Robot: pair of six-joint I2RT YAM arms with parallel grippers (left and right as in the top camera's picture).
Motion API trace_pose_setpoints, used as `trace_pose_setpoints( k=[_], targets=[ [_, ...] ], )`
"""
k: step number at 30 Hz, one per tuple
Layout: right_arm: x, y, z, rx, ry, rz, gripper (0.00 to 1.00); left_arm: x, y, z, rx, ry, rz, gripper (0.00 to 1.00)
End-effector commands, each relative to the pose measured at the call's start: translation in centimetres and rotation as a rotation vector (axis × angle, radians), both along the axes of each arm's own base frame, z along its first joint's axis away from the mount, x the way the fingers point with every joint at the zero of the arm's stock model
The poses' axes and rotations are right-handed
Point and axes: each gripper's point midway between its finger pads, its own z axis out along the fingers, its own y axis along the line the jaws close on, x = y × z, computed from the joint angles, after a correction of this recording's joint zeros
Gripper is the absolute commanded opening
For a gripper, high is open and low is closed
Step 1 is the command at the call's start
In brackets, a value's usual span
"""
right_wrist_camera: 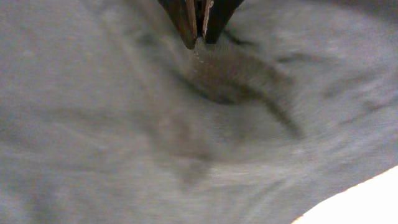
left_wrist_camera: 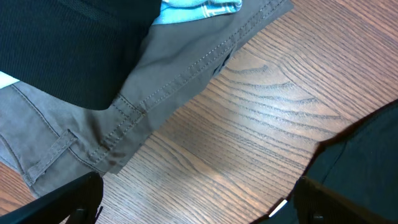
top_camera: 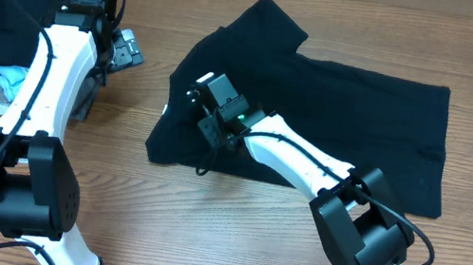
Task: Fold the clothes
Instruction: 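Release and move the right gripper up to the shirt's top right corner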
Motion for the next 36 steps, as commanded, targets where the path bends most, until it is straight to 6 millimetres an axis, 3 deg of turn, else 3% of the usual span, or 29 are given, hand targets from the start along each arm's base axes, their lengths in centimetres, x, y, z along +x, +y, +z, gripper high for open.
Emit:
trace_pose_setpoints(
  k=[1, 12, 15, 26, 32, 36],
  targets=[
    [2.7, -1.5, 1.6, -0.020, -0.082, -0.062, 0.04, 0.0, 0.1, -0.6, 0.002, 0.012, 0.014, 1.00],
    [6.3, -2.6, 2.7, 0.056, -0.158, -0.125, 0.04, 0.0, 0.1, -0.6, 0.002, 0.012, 0.014, 1.00],
    [7.1, -2.5, 3.1, 0.079, -0.182, -0.134, 0.15, 0.0, 0.1, -0.6, 0.002, 0.012, 0.013, 1.00],
    [11.1, -4.5, 6.1, 0.178, -0.272, -0.260, 0.33, 0.0, 0.1, -0.6, 0.002, 0.012, 0.014, 1.00],
    [9.4, -5.5, 9.2, 0.169, -0.199, -0.274, 0.42, 0.0, 0.1, -0.6, 0.002, 0.012, 0.013, 1.00],
    [6.8, -7.0, 8.7, 0.098, -0.107, -0.268, 0.54, 0.0, 0.1, -0.6, 0.002, 0.012, 0.014, 1.00]
  ],
)
